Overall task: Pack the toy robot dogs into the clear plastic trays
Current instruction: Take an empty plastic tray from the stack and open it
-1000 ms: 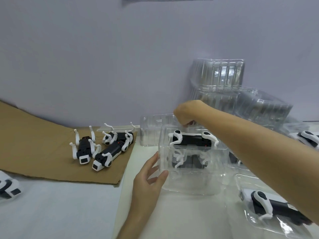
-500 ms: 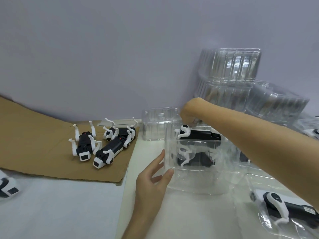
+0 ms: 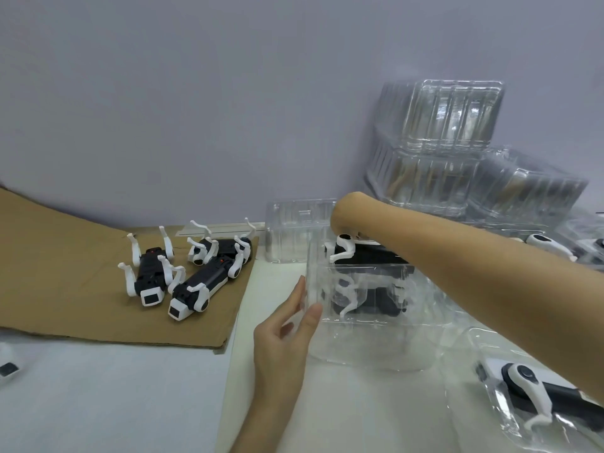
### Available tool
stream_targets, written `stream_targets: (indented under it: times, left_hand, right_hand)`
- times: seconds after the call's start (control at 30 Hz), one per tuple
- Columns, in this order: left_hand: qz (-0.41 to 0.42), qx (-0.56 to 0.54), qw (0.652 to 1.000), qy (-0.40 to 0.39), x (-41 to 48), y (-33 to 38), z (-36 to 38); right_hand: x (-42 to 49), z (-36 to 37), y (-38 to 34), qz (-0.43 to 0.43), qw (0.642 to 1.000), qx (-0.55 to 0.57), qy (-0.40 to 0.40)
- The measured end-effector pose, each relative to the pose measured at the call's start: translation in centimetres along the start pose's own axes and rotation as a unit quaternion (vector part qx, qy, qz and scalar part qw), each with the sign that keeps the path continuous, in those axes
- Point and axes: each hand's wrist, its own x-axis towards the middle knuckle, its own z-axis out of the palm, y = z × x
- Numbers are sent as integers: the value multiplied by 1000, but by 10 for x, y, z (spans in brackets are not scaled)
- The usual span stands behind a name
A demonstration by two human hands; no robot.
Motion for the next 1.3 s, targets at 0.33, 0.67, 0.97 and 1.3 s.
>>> stream_targets:
  times: [0.33,0.67,0.97,1.3]
  left_hand:
    - [-25,-48,998,15,7,-2,-11]
    - [-111,-157,978,-80,12,2,-26]
    - [-186,-329,926,-21,9,12,-41]
    - [-162,-304,939,-12,6,11,-39]
  right_hand:
    - [-38,1,47,-156,884,435,-74]
    - [-109,38,34,-179,944,274,43]
    - [-213,39,-2,-255,889,257,279]
    - [-215,121,-57,-270,916,264,137]
